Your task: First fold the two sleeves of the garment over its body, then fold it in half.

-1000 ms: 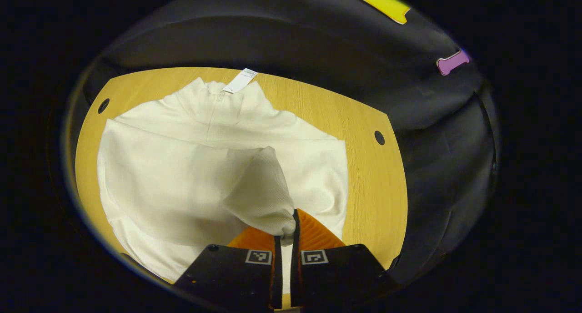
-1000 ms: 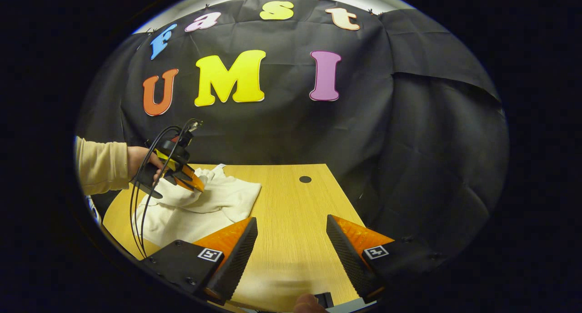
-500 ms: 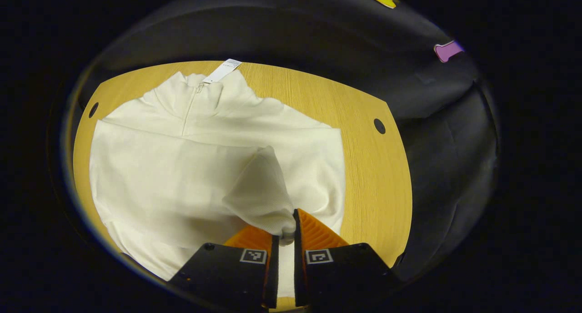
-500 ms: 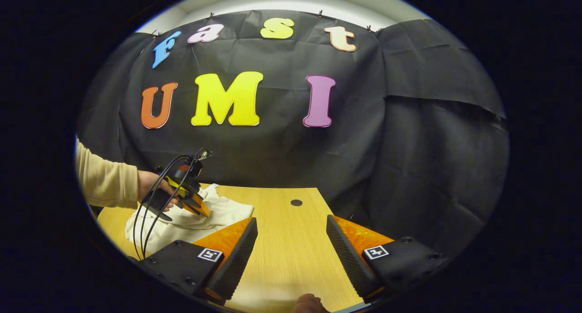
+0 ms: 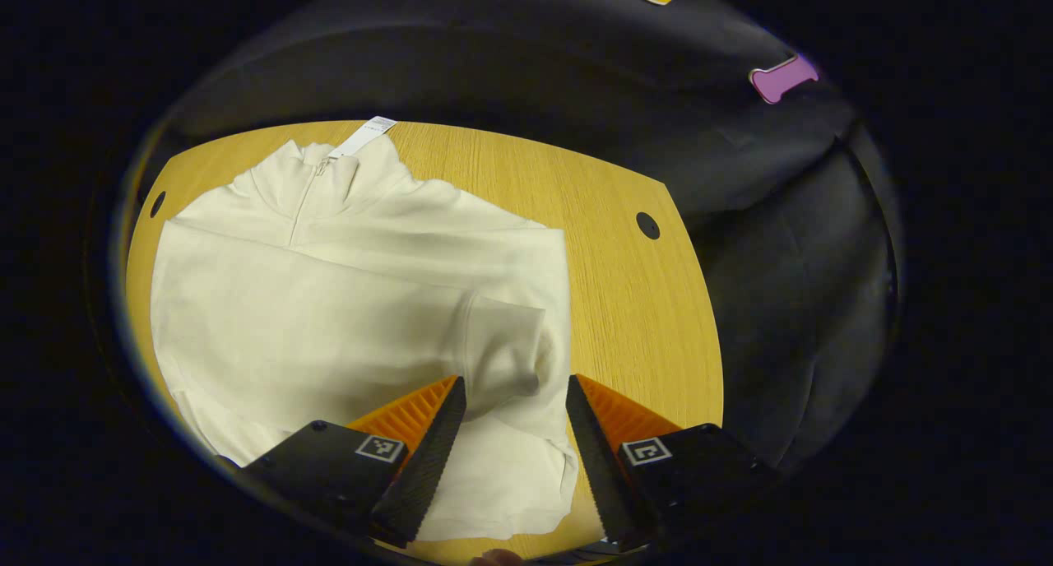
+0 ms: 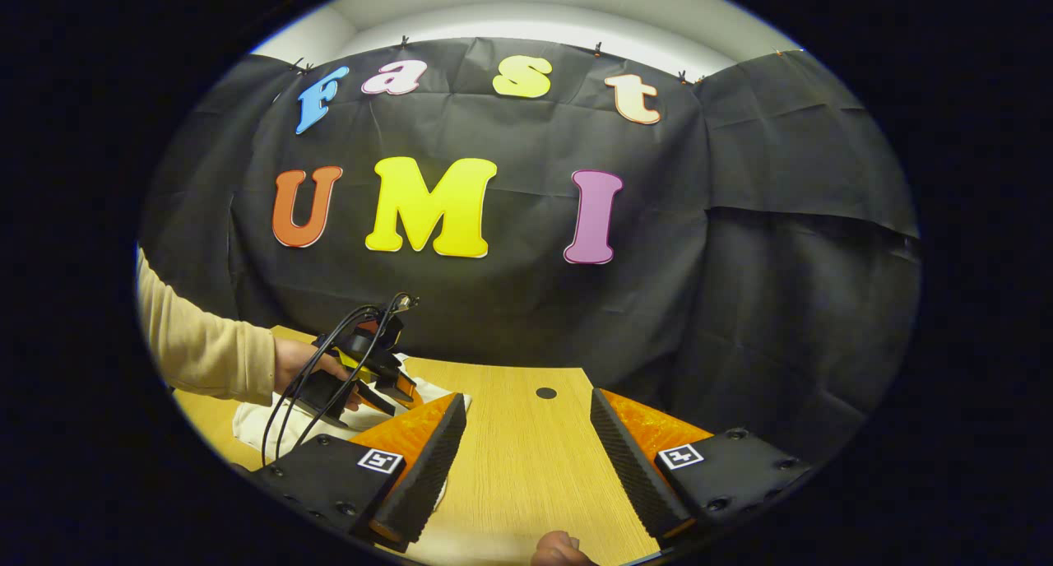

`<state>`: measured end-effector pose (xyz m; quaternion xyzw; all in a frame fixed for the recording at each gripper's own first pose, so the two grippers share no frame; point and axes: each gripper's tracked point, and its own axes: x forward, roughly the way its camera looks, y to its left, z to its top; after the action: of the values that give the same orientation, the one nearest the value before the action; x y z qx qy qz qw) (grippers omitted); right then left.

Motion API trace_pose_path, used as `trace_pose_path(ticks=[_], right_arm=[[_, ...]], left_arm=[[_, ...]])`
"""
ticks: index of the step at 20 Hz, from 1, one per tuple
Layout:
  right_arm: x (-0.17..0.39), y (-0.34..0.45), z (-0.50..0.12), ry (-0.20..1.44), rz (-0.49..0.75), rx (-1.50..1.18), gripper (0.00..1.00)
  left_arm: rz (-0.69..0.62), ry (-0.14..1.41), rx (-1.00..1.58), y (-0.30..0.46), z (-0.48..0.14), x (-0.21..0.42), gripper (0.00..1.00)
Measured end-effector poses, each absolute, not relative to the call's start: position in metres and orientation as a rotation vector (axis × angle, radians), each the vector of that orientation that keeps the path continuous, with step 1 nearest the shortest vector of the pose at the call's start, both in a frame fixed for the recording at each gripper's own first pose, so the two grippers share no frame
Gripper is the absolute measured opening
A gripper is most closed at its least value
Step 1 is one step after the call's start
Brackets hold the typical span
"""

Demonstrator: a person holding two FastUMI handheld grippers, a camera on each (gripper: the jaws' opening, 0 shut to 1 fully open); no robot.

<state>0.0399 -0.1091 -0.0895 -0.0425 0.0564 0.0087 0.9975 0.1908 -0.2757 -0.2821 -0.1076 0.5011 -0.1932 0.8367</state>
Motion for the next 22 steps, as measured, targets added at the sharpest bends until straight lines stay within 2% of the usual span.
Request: trace_pose_path(ticks=[1,2,3,10,12,13,15,16,17,22], right_arm=[[0.040,-0.106,-0.086,0.101,0.025,-0.085,0.96],[0.039,-0.103,-0.081,0.088,0.027,-0.091,0.96],[0.040,-0.098,-0.076,0.073,0.032,-0.093,0.96],[0.041,-0.041,-0.047,-0.013,0.082,-0.088,0.96],[0.042,-0.021,-0.048,-0.016,0.103,-0.088,0.96],[0.042,-0.011,-0.048,-0.017,0.112,-0.090,0.93],[0.044,0.008,-0.052,-0.012,0.131,-0.094,0.93],[0.045,0.020,-0.057,-0.003,0.143,-0.097,0.96],[0.046,0.029,-0.060,0.006,0.150,-0.098,0.93],[0.053,0.059,-0.086,0.052,0.170,-0.104,0.96]], left_arm=[[-0.412,1.033,-0.222,-0.274,-0.275,0.187,0.92],[-0.406,0.996,-0.214,-0.271,-0.268,0.184,0.97],[-0.406,0.959,-0.206,-0.267,-0.260,0.180,0.98],[-0.360,0.695,-0.146,-0.202,-0.198,0.127,0.99],[-0.342,0.635,-0.171,-0.180,-0.185,0.113,0.99],[-0.331,0.607,-0.175,-0.167,-0.179,0.106,0.99],[-0.323,0.566,-0.172,-0.142,-0.170,0.089,0.99],[-0.317,0.539,-0.168,-0.123,-0.162,0.075,0.98],[-0.302,0.520,-0.166,-0.109,-0.162,0.069,0.99],[-0.215,0.453,-0.191,-0.037,-0.166,0.049,0.99]])
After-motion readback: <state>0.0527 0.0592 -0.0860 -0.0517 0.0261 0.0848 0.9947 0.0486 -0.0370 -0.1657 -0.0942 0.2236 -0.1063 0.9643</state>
